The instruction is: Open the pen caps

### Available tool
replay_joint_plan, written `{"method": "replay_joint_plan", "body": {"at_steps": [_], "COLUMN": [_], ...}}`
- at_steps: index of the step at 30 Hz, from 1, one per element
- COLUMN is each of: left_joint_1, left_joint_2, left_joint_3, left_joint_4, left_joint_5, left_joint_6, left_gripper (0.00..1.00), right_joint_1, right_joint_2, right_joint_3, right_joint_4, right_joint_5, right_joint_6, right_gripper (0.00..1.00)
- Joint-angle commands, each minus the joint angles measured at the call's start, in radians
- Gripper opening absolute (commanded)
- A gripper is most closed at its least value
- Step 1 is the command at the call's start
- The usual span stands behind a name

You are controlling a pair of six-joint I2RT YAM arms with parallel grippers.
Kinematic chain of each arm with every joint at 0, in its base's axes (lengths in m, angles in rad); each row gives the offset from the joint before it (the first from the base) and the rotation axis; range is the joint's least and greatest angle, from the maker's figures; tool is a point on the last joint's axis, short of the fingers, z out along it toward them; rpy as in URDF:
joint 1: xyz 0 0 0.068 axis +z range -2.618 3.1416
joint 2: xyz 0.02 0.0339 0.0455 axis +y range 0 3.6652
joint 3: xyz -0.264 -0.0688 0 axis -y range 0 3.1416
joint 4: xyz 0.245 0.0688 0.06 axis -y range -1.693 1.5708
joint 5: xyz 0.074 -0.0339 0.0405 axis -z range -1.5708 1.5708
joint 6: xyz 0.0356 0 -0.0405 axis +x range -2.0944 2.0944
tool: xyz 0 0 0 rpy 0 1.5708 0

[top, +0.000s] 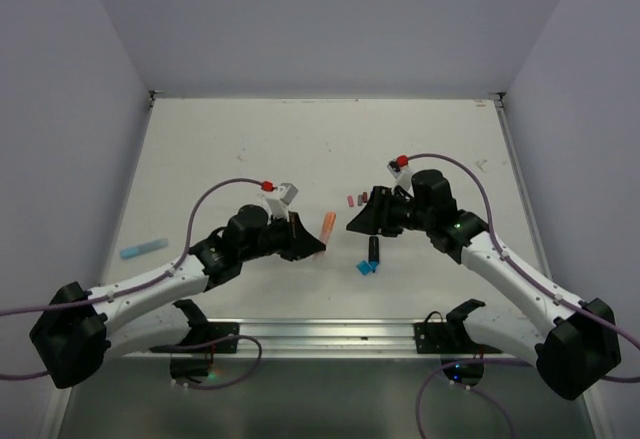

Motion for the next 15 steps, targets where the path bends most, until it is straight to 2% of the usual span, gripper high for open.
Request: {"method": "replay_joint_plan", "body": {"at_steps": [1,6,10,15], "left_joint_1": [-0.132,-0.238,-0.266,-0.273], "left_joint_2": [0.092,0.204,0.219,0.226], "left_joint_3": [0.055,0.134,0.168,0.192], "left_joint_4": [0.101,0.084,0.084,0.066], "left_joint_5": [-0.149,-0.235,-0.264,-0.264], "left_joint_6": [-0.030,-0.036,-0.046,-0.043], "left_gripper": [0.00,0.00,0.00,0.00], "right_joint_1": [0.009,0.011,0.012,0.012], "right_joint_2": [-0.027,-0.068,-0.071,-0.088], "right_joint_3": [-0.020,-0.043,-0.035,-0.072], "right_joint_4": [0.071,0.077,0.001,0.011], "right_joint_5": [-0.019,0.013,0.060,0.065], "right_joint_6": [0.061,0.084,0.066,0.078], "right_gripper": [0.54,0.53,0.53,0.52]}}
